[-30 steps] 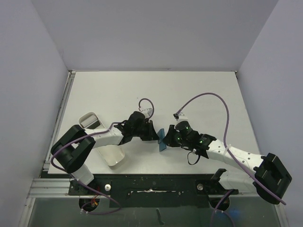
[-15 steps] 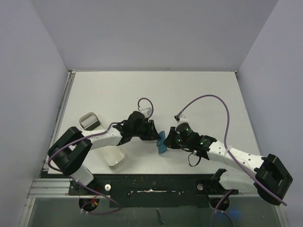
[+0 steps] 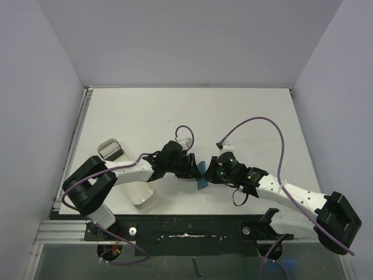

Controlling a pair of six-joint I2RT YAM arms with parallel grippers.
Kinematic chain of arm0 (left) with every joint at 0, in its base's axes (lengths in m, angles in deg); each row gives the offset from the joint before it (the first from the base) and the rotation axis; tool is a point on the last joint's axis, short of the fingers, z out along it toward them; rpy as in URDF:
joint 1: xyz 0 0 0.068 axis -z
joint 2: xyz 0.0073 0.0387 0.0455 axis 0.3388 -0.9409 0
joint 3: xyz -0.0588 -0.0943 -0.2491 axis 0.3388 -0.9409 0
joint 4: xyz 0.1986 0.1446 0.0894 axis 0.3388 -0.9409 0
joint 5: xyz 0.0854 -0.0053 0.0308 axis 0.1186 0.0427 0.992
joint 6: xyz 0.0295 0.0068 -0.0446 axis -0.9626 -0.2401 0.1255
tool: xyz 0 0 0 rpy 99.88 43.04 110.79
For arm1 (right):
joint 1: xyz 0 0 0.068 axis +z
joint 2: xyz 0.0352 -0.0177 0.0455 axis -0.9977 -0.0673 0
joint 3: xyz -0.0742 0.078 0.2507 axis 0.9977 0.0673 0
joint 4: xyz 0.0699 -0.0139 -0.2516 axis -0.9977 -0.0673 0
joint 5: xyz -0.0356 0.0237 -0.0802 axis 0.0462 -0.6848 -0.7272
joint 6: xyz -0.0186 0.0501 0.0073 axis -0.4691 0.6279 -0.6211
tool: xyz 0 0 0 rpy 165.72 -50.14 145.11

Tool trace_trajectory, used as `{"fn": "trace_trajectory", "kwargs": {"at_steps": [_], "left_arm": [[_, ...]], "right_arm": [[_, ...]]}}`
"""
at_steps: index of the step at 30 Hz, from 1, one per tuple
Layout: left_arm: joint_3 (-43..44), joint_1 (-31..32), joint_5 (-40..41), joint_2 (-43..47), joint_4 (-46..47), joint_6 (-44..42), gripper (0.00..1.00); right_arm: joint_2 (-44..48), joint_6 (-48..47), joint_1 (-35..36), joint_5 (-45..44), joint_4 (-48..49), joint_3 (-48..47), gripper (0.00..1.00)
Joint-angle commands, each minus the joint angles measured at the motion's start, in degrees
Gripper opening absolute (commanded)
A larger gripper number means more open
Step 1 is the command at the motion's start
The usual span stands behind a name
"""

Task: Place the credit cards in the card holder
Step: Open the card holder at the center of the board.

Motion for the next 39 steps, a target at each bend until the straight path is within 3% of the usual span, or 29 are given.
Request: {"fn": "trace_trajectory", "kwargs": {"at_steps": [1,9,22,36,39], "left_arm": [[2.5,0.9,2.6,-3.7,-2.7,-0.8,0.40],[3.3,0.9,4.7,-6.3,-3.6,-1.2,0.31],[5.5,0.8,11.7,-7.4,-9.2,-2.8,0.00],[4.2,0.6,13.0,-1.5,-10.8,-2.2,0.00],[2.5,0.6,9.7,1.2,-8.4,-1.3,0.00]], "right_arm": [[2.4,0.4,0.6,-0.8,3.2,-0.9,0.00],[2.3,-0.1,0.9,0.2,4.4,-0.3,0.00],[2.4,-0.7,1.1,1.0,4.7,0.7,0.00],[2.5,-1.1,-1.6,-3.9,-2.8,2.4,0.00],[2.7,-1.3,-3.1,-5.6,-6.8,1.3,0.24]]}}
